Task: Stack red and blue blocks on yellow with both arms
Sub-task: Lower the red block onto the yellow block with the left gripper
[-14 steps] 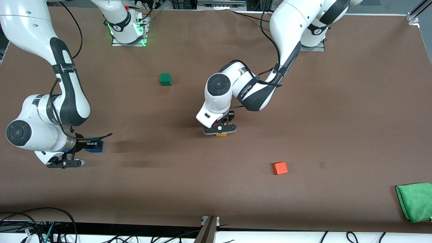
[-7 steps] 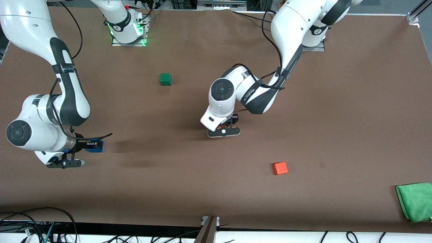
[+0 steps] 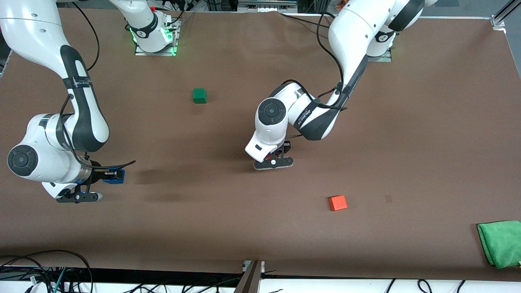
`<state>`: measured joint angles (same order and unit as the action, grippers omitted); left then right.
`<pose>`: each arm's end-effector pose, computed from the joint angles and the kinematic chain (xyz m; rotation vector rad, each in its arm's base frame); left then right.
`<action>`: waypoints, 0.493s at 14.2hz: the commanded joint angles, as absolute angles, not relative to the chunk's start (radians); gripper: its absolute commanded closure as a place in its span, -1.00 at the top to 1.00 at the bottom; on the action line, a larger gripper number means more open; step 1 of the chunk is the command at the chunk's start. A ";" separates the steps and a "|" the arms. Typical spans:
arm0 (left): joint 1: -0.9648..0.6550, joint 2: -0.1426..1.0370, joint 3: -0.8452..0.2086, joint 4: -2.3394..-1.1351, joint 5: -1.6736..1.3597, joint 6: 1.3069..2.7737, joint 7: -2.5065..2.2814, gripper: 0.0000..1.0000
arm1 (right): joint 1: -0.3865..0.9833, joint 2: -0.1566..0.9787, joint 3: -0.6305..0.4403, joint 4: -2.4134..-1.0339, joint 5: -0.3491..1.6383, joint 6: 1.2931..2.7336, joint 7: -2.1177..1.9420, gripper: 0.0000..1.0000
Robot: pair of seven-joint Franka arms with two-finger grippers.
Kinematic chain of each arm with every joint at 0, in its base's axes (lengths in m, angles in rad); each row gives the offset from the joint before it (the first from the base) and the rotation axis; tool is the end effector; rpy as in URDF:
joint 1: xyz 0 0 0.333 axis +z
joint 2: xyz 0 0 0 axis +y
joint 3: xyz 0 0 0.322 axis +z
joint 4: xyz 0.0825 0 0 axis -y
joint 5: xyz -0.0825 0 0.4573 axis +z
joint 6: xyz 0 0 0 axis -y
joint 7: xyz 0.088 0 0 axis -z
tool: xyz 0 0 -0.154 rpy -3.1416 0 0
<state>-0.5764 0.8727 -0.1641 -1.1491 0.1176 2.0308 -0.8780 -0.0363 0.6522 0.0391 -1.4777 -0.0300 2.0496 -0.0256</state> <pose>0.6473 -0.5319 0.2042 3.1062 0.2260 -0.0007 0.7679 -0.0039 0.2059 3.1375 0.0568 -0.1252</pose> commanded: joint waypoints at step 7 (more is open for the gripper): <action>-0.586 0.879 -0.140 -1.089 0.066 1.986 -0.856 -0.98 | -0.040 0.640 0.043 -1.482 -0.037 2.037 -0.032 -0.18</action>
